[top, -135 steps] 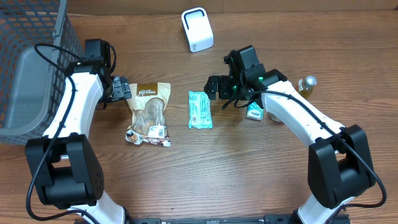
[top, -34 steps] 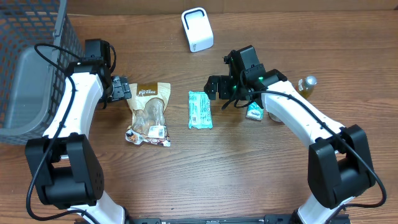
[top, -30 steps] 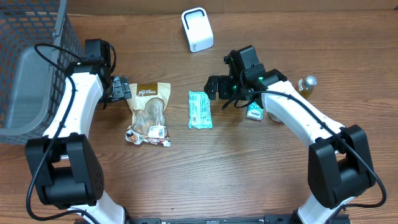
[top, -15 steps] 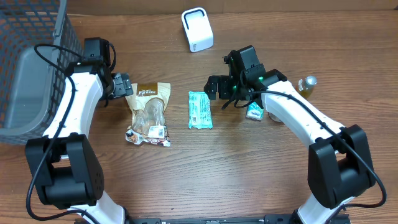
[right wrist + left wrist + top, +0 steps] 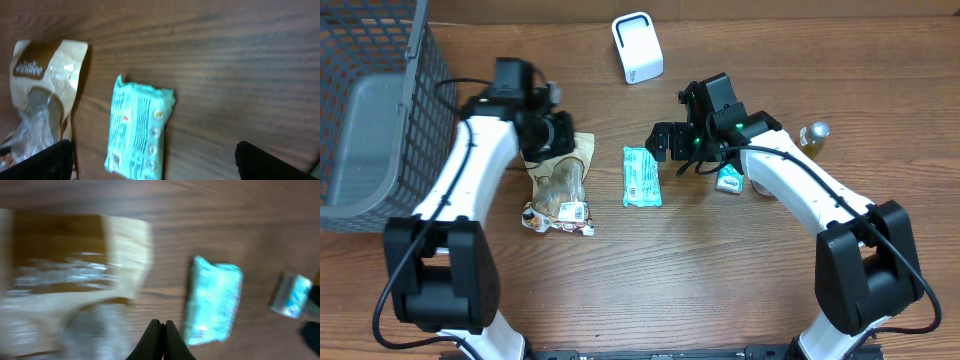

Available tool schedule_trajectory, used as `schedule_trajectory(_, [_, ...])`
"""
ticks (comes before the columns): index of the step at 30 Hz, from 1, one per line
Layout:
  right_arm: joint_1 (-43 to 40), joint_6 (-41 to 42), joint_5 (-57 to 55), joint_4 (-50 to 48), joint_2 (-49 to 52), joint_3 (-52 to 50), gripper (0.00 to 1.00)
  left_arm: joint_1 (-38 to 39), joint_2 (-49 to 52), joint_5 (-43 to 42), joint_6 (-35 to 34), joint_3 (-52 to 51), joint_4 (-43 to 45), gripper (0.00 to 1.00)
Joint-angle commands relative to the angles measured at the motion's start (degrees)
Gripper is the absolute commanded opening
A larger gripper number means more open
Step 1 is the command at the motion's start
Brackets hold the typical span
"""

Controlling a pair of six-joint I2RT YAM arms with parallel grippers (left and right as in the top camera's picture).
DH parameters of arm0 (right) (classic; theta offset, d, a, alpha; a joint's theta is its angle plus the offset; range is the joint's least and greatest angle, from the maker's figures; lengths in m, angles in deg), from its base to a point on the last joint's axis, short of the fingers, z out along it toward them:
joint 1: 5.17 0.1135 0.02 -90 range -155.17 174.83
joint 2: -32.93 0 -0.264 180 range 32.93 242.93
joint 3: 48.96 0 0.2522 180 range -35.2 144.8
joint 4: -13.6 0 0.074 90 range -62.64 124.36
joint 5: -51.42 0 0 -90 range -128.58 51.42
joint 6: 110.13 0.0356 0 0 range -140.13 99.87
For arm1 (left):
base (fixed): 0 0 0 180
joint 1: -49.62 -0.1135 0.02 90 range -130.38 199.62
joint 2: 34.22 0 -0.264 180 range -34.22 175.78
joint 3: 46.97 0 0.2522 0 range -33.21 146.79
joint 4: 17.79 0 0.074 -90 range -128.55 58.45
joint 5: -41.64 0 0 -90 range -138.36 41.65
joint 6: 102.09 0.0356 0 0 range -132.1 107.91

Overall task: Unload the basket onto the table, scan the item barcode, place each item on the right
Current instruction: 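Move the left gripper right toward the mint-green bar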

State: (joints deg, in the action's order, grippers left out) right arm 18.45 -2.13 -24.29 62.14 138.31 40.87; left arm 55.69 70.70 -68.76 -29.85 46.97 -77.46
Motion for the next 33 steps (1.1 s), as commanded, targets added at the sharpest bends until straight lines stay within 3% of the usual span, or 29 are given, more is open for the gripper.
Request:
schedule_trajectory(1, [-0.28, -0.07, 4.52, 1.31, -1.11, 0.83, 1.00, 3.32, -0.04, -1.42, -2.05, 0.13, -0.11, 0.04])
schedule_trajectory(8, [-0.28, -2.05, 5.25, 4.26, -1.01, 0.81, 1.00, 9.73, -0.02, -1.27, -4.15, 0.11, -2.08, 0.04])
schedule_trajectory(14, [-0.90, -3.10, 4.94, 2.27, -0.66, 0.83, 0.94, 14.16, 0.04, 8.63, -12.17, -0.02, -3.30, 0.04])
schedule_trajectory(22, [-0.87, -3.17, 6.05, -1.70, 2.05, 0.83, 0.91, 13.11, 2.82, 7.58, -17.20, -0.22, -2.14, 0.04])
schedule_trajectory(27, [-0.87, -3.28, 9.01, -6.25, 3.65, 0.83, 0.80, 12.04, 7.37, -1.73, -15.04, -0.22, 0.33, 0.04])
schedule_trajectory(33, [-0.87, -3.26, 8.98, -8.20, 6.36, 0.83, 0.63, 11.96, 12.59, -3.34, -14.58, -0.22, 2.38, 0.04])
